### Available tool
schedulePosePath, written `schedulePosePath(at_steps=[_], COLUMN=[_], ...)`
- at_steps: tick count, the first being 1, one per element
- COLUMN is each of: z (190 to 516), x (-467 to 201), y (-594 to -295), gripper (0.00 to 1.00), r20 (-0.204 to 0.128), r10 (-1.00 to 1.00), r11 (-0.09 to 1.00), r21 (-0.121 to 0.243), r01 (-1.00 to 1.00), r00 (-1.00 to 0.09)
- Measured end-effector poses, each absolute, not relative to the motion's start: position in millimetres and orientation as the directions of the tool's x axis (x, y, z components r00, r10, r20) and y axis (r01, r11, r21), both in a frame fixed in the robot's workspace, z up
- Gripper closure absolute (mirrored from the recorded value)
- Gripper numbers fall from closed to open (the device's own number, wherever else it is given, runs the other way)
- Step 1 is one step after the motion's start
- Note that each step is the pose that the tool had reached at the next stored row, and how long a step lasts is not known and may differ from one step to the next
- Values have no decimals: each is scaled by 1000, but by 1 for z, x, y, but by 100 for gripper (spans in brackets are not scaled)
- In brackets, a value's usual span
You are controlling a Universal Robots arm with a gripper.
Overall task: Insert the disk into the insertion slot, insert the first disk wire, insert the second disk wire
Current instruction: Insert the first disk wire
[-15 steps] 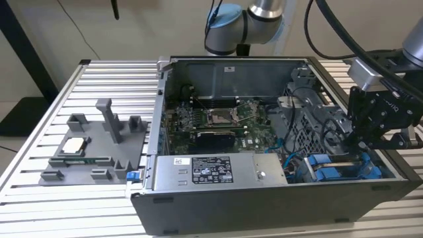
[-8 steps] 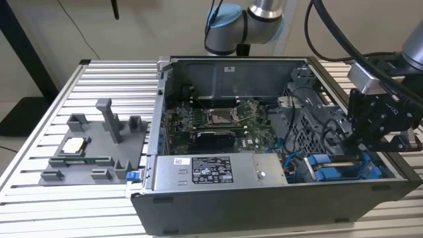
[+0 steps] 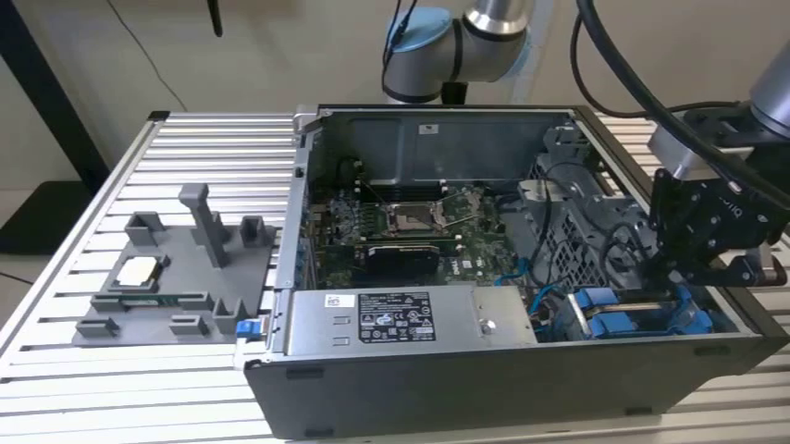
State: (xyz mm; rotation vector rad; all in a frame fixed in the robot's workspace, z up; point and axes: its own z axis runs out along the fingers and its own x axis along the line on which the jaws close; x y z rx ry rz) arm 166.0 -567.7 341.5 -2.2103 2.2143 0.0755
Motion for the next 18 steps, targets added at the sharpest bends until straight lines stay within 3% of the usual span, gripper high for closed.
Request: schedulePosePath(at_steps=[18], z=[332], x=[167], y=[-570], gripper=[81], r20=[-41], r10=[-998], r11=[36], r21=[28], r01=[-999], r00=[-37])
